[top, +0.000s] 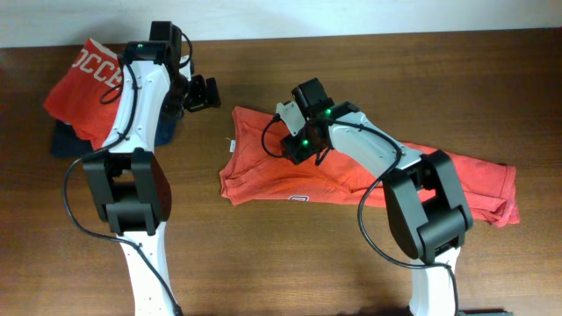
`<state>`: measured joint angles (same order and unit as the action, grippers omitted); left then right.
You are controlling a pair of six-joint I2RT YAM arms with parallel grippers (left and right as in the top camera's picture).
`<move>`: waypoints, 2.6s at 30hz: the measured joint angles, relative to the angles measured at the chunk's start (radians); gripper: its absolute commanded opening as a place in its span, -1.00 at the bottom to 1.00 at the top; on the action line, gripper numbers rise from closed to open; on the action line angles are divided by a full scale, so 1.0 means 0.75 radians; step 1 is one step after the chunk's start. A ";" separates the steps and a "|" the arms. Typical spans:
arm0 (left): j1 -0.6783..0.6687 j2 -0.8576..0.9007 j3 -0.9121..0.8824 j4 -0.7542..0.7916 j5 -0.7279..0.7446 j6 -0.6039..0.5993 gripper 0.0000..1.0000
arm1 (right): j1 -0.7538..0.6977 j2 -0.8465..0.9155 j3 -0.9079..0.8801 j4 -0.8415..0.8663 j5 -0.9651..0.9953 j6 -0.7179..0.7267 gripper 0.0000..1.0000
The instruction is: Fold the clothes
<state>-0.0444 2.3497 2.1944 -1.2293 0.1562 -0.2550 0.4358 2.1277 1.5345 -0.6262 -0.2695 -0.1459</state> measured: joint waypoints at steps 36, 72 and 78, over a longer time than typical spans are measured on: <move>0.000 0.000 0.000 0.000 0.000 0.000 0.98 | 0.000 0.022 0.000 0.049 -0.031 0.010 -0.27; 0.000 0.000 0.000 0.000 0.000 0.000 0.98 | 0.000 0.050 0.104 -0.091 -0.037 0.056 -0.92; 0.000 0.000 0.000 0.000 0.000 0.000 0.98 | 0.000 0.050 0.104 -0.146 -0.034 0.059 -0.92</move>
<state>-0.0444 2.3497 2.1944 -1.2293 0.1562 -0.2550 0.4358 2.1654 1.6127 -0.7361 -0.2947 -0.1017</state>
